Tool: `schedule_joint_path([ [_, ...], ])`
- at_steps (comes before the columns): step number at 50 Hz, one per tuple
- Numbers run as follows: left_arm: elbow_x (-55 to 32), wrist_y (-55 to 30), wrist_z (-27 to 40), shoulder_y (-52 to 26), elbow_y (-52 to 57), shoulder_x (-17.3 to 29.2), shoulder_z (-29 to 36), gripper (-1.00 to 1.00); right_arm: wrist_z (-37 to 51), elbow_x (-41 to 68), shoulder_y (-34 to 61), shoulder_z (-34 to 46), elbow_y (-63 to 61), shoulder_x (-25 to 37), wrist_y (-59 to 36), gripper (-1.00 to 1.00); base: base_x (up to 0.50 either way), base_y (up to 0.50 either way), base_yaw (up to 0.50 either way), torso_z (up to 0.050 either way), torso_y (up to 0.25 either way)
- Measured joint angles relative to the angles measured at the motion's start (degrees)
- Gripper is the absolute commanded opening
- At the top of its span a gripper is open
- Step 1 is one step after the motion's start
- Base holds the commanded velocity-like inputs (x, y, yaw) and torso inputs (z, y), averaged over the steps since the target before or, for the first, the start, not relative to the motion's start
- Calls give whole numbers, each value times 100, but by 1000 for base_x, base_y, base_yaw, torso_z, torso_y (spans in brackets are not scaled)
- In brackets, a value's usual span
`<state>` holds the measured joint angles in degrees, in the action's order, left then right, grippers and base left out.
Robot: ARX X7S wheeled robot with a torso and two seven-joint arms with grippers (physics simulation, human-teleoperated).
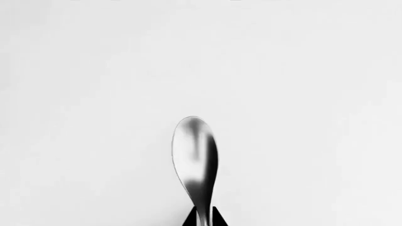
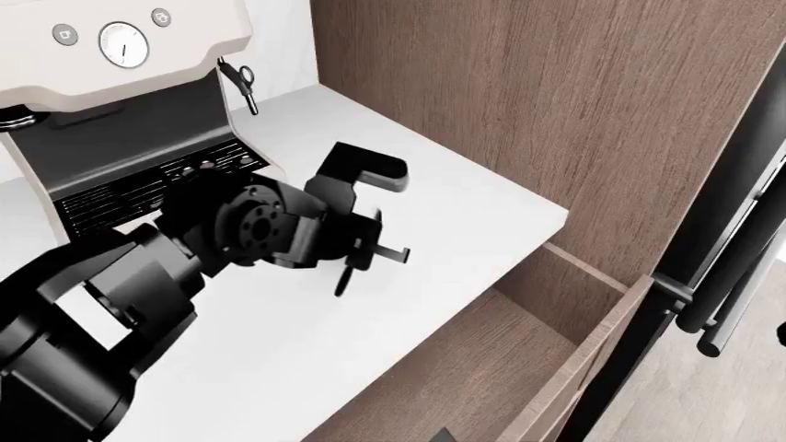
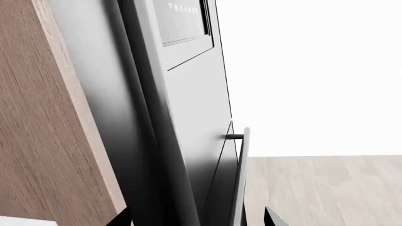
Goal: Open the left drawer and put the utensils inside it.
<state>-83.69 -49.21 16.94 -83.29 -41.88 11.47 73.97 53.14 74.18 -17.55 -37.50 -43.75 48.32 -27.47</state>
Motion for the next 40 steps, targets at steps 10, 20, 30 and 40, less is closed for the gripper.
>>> schedule_joint_path([
  [10, -127, -65, 426, -69, 678, 313, -104, -100, -12, -10, 24, 18, 8, -20, 0, 100, 0, 0, 0, 0, 0],
  [20, -553, -274, 906, -217, 1787, 735, -362, -100, -22, -21, 59, 57, 22, -28, -6, 100, 0, 0, 0, 0, 0],
  [30, -1165, -528, 1399, -280, 2901, 1040, -583, -100, 2, -3, 104, 80, 19, -9, -22, 100, 0, 0, 0, 0, 0],
  [40, -1520, -615, 1775, -185, 3645, 1015, -624, -100, 24, 16, 145, 89, 12, 15, -38, 100, 0, 0, 0, 0, 0],
])
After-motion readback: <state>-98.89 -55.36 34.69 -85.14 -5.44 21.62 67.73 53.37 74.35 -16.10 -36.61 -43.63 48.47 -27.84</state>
